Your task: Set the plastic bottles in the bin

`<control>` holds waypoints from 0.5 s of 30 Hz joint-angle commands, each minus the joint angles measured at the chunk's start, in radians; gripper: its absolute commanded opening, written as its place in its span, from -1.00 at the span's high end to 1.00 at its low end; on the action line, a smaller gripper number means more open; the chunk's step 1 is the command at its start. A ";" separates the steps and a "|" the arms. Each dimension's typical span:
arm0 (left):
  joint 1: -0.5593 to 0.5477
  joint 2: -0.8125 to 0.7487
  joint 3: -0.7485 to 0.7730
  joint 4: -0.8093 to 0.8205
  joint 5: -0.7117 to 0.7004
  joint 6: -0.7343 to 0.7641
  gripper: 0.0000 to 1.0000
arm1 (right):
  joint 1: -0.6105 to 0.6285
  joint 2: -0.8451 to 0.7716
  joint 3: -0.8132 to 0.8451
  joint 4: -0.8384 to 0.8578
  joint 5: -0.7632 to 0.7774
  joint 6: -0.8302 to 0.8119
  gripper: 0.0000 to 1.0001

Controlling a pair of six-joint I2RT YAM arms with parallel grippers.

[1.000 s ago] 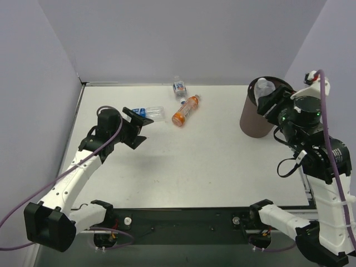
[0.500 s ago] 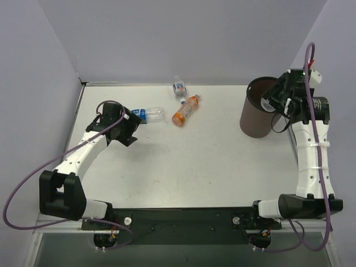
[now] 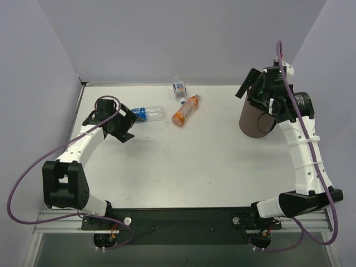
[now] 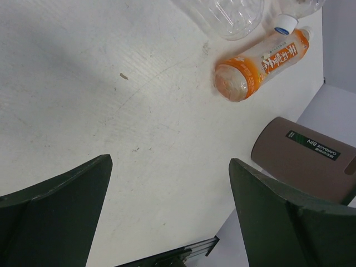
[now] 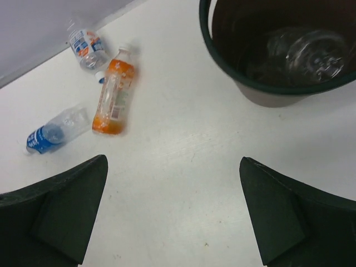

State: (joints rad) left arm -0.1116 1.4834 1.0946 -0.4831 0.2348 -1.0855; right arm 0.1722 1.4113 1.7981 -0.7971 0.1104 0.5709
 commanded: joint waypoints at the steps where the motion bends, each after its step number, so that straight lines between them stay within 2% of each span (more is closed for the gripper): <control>1: 0.016 -0.012 0.051 0.011 0.087 0.117 -0.95 | 0.099 -0.028 -0.057 -0.010 0.089 0.046 -1.00; 4: 0.021 0.005 0.076 -0.043 0.020 0.156 -0.95 | 0.170 0.023 -0.075 0.030 0.104 0.135 -1.00; 8: 0.038 0.031 0.091 -0.051 0.027 0.119 -0.95 | 0.233 0.135 -0.039 0.079 0.109 0.193 -1.00; 15: 0.041 -0.031 0.061 -0.032 0.034 0.122 -0.95 | 0.233 0.400 0.053 0.168 0.026 0.329 -0.99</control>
State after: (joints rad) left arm -0.0769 1.5059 1.1435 -0.5201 0.2619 -0.9833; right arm 0.4103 1.7027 1.7931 -0.6937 0.1627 0.7998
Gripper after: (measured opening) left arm 0.974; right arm 0.999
